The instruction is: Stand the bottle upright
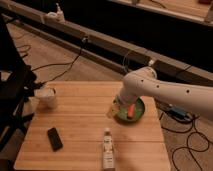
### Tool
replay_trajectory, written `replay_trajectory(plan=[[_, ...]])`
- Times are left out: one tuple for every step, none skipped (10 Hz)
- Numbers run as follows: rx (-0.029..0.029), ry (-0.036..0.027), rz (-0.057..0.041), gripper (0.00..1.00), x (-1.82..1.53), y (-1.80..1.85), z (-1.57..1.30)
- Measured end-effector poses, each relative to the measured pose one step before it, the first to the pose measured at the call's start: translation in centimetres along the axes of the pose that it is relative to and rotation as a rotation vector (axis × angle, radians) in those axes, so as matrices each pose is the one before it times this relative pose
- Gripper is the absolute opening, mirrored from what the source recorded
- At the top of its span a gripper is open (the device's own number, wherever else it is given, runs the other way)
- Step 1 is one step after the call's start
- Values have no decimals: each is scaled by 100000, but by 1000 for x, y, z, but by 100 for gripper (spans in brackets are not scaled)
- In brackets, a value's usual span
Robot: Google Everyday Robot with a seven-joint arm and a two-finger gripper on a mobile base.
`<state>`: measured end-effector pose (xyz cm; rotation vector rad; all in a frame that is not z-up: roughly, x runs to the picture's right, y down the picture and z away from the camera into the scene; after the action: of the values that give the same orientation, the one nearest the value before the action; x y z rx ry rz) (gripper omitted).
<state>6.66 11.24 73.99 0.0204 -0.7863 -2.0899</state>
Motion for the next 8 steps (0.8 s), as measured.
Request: replay_trajectory(plan=[[3362, -1701, 2202, 75, -199, -708, 1075], [2141, -1127, 3091, 75, -13, -436, 939], [1258, -327, 4026, 75, 41, -120, 599], [1793, 972, 4762, 75, 323, -262, 522], [1558, 1759, 4908, 75, 372, -211, 313], [1251, 2964, 6194, 75, 413, -103, 115], [484, 3721, 5750, 75, 358, -97, -131], [99, 5459, 6552, 75, 372, -168, -508]])
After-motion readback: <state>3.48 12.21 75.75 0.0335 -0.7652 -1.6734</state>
